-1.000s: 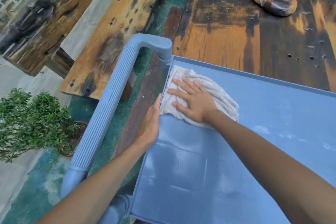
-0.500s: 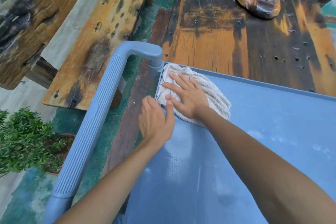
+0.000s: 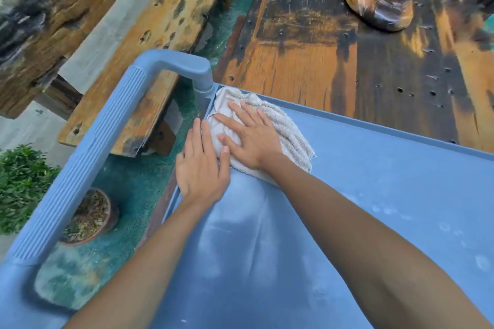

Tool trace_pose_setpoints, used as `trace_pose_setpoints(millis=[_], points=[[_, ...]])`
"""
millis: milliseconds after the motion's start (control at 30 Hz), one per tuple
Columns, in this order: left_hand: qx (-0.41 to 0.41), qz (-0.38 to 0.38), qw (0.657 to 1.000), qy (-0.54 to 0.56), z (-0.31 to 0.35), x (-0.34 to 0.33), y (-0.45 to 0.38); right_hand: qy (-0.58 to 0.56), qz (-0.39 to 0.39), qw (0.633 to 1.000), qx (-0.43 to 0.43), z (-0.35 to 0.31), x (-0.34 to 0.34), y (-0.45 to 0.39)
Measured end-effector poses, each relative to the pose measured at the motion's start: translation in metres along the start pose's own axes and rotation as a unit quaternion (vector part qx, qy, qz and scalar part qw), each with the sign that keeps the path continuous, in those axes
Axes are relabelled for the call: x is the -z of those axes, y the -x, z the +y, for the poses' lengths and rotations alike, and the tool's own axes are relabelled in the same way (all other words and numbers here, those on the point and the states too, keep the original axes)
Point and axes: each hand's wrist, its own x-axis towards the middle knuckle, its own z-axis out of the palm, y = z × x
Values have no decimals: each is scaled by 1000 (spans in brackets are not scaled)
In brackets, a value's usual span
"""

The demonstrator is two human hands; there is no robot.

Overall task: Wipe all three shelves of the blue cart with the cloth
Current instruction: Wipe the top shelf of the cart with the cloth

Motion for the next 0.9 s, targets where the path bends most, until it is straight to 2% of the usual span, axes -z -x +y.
trace_pose_setpoints(millis=[200,500,633,700,767,833,900], points=[[11,22,999,-33,3,0,-4,11,3,1000,-19,47,16,24],[19,-16,995,-93,1,-8,-9,25,28,994,-102,135,40,105],[50,-26,992,-113,28,-9,-8,39,36,988,-143,163,49,139],[0,-29,997,-68,70,-13,-7,42,34,988,-143,165,49,139],[-73,-50,995,44,127,-23,5,38,36,989,-140,166,50,138],[-70,-69,987,124,176,-39,26,34,39,989,-136,169,48,138],[-38,-62,990,122,198,-57,48,22,41,991,-127,172,47,139]])
